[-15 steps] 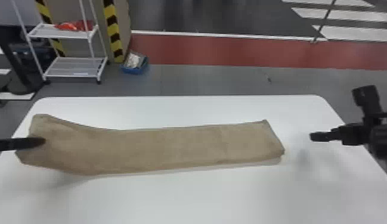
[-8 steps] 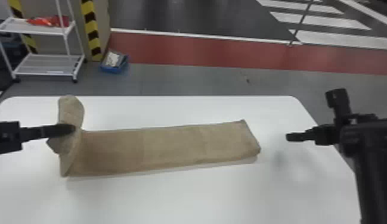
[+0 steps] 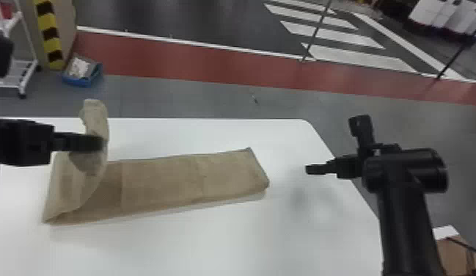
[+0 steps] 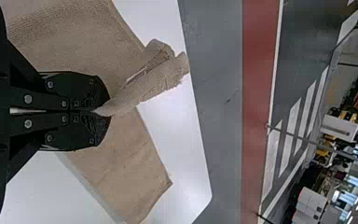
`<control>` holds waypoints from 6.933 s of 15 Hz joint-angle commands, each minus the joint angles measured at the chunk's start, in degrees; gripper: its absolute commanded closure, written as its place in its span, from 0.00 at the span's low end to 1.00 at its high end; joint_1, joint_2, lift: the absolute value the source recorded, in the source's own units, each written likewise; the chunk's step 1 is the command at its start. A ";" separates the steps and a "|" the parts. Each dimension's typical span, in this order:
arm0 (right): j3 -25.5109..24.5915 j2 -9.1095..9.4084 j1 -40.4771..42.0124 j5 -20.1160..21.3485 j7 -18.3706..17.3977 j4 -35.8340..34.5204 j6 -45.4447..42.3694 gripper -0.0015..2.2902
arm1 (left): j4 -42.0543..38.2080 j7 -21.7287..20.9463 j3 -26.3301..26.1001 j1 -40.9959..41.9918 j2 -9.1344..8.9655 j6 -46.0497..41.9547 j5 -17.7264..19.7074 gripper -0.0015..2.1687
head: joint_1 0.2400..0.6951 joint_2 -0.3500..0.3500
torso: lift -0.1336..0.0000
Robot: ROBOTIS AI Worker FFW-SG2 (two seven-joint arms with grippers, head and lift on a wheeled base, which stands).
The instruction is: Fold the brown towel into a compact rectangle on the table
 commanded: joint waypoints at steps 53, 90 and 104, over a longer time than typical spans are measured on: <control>28.30 18.92 4.41 -16.51 -7.28 -38.38 44.78 0.08 | -4.20 17.42 30.53 21.39 -0.15 -23.38 26.37 0.01 | 1.00 0.78 | 0.07; 26.36 19.24 6.26 -26.70 -22.58 -28.45 44.78 0.22 | -0.25 13.02 33.17 24.81 -0.15 -31.65 28.30 0.01 | 1.00 0.82 | 0.07; 26.27 19.24 2.39 -27.58 -24.34 -23.88 44.78 0.35 | 2.92 13.02 33.17 23.49 -0.15 -32.88 28.30 0.01 | 1.00 0.81 | 0.07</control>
